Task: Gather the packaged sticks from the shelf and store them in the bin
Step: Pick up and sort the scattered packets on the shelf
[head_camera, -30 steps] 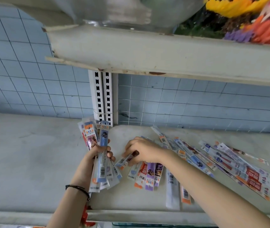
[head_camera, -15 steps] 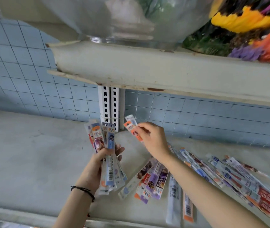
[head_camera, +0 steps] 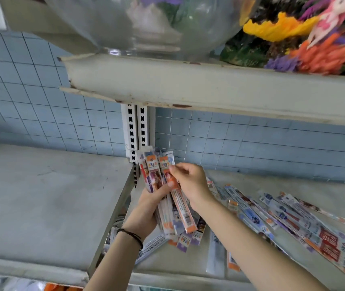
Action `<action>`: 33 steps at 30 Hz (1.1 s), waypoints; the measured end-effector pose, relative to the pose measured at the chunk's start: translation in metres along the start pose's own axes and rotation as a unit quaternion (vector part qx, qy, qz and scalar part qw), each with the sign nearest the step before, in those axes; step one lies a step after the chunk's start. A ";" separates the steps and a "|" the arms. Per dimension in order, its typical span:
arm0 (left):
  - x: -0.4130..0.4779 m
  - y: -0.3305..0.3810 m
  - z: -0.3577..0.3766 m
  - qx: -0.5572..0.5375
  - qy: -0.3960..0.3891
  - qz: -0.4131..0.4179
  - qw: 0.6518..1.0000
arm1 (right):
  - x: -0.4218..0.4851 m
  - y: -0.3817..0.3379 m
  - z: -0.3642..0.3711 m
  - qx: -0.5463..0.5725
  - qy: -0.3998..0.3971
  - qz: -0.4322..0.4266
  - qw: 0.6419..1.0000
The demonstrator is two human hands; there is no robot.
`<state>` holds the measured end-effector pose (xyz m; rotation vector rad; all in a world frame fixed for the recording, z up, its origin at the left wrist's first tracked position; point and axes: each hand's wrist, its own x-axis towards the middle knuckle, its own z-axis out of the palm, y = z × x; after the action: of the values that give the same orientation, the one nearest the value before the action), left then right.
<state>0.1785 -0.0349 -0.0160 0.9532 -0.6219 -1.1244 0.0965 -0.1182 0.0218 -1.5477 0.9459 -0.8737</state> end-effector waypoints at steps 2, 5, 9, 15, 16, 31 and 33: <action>-0.003 -0.002 0.002 0.023 -0.001 -0.004 1.000 | -0.006 0.000 -0.003 0.012 -0.008 0.003 1.000; -0.007 -0.001 0.000 0.043 0.013 -0.017 0.999 | -0.012 -0.002 -0.011 0.022 -0.027 0.006 0.999; -0.013 -0.002 -0.004 0.036 -0.010 -0.028 0.999 | -0.015 -0.005 -0.030 0.064 -0.051 0.036 0.996; -0.021 -0.009 -0.014 -0.073 0.004 -0.054 0.996 | -0.012 -0.006 -0.067 0.266 0.019 0.137 0.954; -0.021 -0.011 -0.014 -0.094 0.021 -0.048 0.994 | -0.014 -0.006 -0.070 0.296 0.028 0.148 0.943; -0.025 -0.013 0.018 -0.100 0.040 0.037 0.994 | -0.062 0.026 -0.041 0.085 -0.114 0.158 0.977; -0.026 -0.013 0.016 -0.092 0.029 0.028 0.995 | -0.062 0.026 -0.041 0.068 -0.126 0.162 0.976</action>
<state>0.1505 -0.0173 -0.0190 0.8036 -0.4864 -1.0811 0.0306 -0.0814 -0.0004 -1.3035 0.9013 -0.4874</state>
